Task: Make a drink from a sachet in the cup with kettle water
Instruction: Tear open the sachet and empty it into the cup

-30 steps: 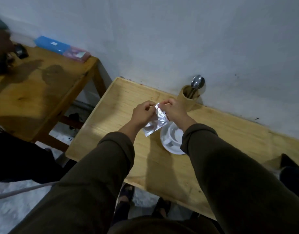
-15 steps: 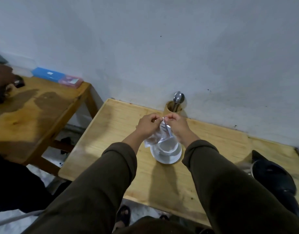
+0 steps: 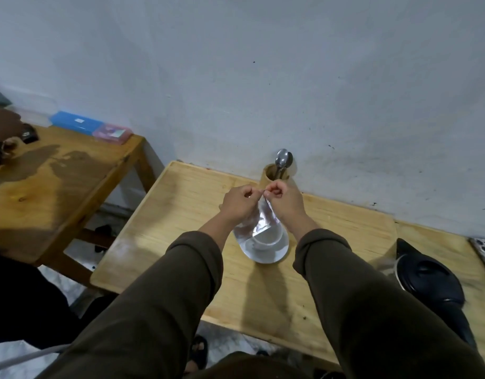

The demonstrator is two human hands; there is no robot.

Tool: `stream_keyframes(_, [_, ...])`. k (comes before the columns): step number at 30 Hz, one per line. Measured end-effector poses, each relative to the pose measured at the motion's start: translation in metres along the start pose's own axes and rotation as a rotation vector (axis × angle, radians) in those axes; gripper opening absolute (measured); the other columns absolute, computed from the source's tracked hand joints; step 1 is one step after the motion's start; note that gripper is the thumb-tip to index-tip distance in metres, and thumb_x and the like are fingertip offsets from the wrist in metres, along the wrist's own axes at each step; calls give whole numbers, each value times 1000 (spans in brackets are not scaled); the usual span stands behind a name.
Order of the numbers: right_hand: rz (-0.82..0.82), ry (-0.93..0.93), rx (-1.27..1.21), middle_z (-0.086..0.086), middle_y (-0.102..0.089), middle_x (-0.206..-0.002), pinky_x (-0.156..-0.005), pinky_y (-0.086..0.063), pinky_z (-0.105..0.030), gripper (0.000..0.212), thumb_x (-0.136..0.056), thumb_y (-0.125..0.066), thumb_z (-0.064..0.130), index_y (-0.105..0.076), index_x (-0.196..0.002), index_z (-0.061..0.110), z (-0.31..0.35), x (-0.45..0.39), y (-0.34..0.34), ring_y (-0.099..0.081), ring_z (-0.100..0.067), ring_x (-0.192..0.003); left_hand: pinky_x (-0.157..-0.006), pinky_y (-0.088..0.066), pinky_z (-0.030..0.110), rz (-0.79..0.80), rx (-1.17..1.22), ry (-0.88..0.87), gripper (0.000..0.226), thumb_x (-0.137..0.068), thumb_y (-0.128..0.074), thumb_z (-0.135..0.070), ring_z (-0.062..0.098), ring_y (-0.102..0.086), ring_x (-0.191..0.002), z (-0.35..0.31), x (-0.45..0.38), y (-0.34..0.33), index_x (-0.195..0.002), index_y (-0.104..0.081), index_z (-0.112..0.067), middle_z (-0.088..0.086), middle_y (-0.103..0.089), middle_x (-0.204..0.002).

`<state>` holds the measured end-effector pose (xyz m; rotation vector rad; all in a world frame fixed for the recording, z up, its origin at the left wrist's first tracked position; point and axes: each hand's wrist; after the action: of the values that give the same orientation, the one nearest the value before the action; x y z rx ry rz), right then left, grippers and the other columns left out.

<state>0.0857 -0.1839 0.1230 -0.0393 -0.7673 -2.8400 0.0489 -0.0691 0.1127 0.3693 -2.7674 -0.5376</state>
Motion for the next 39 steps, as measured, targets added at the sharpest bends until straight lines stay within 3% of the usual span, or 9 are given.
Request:
stream_keyframes(3, [-63, 121, 132, 6, -50, -66, -65, -40, -21, 7, -85, -56, -1, -63, -82, 0, 6, 4, 0, -48, -15, -72, -75, -48, 33, 28, 131, 12, 29, -91, -54, -28, 15, -56, -68, -3, 4, 2, -90, -71, -3, 2, -62, -69])
stream_keyframes(5, [-97, 205, 202, 5, -49, -66, -58, -34, -9, 10, -82, -53, -4, -61, -78, 0, 9, 6, -1, -46, -17, -71, -65, -43, 21, 47, 205, 15, 21, -93, -54, -22, 7, -51, -63, -4, 4, 2, -88, -69, -9, -4, -57, -66])
stream_keyframes(9, [-83, 323, 277, -17, -60, -83, -59, -35, -7, 15, -77, -49, -10, -62, -77, -3, 14, 7, -7, -45, -16, -74, -52, -43, 7, 22, 298, 77, 25, -93, -53, -18, 3, -51, -64, -2, 4, 1, -72, -65, -19, -6, -59, -67])
stream_keyframes(17, [78, 204, 243, -11, -50, -98, -82, -36, -23, 9, -86, -59, 1, -65, -91, -2, 10, 7, -7, -47, -17, -89, -70, -42, 26, 11, 269, 149, 25, -94, -50, -22, 19, -54, -86, 7, 1, 3, -73, -62, -17, 7, -61, -85])
stream_keyframes(22, [186, 166, 145, 1, -52, -78, -63, -38, -4, 9, -88, -57, 1, -65, -91, -3, 12, 14, 2, -49, -15, -83, -79, -42, 28, -5, 248, 157, 29, -94, -48, -22, 21, -54, -84, 11, 0, 3, -69, -63, -20, 2, -61, -75])
stream_keyframes(29, [215, 160, 80, -6, -59, -81, -65, -43, -7, 3, -86, -61, 3, -64, -87, 2, 17, 15, 10, -53, -14, -69, -65, -50, 25, 7, 313, 101, 22, -97, -48, -27, 19, -51, -88, 14, 0, 7, -94, -64, -13, 5, -59, -89])
stream_keyframes(32, [169, 153, 119, 0, -59, -80, -66, -42, -10, 6, -87, -60, 7, -65, -90, 5, 18, 13, 14, -52, -6, -70, -79, -41, 27, 77, 230, 40, 22, -97, -48, -30, 13, -50, -82, 16, 1, 8, -94, -63, -14, 0, -57, -86])
stream_keyframes(35, [131, 156, 155, 5, -57, -74, -55, -38, 1, 11, -88, -60, 8, -65, -93, 1, 19, 10, 18, -48, 2, -65, -80, -45, 27, 161, 211, -4, 23, -93, -56, -30, 15, -54, -89, 18, 2, 8, -104, -66, -12, 2, -61, -93])
stream_keyframes(39, [121, 138, 180, 1, -58, -79, -58, -38, -5, 12, -89, -60, 10, -65, -96, 2, 21, 7, 19, -50, -6, -70, -71, -45, 17, 242, 242, 9, 21, -90, -62, -24, 6, -56, -84, 13, 7, 7, -107, -65, -13, -2, -63, -88])
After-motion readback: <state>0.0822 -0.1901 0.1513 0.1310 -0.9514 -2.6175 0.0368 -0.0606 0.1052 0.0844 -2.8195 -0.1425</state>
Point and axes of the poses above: each hand's wrist, its own x-axis away from the middle knuckle, its own y-axis out of the back of the hand, z = x × y
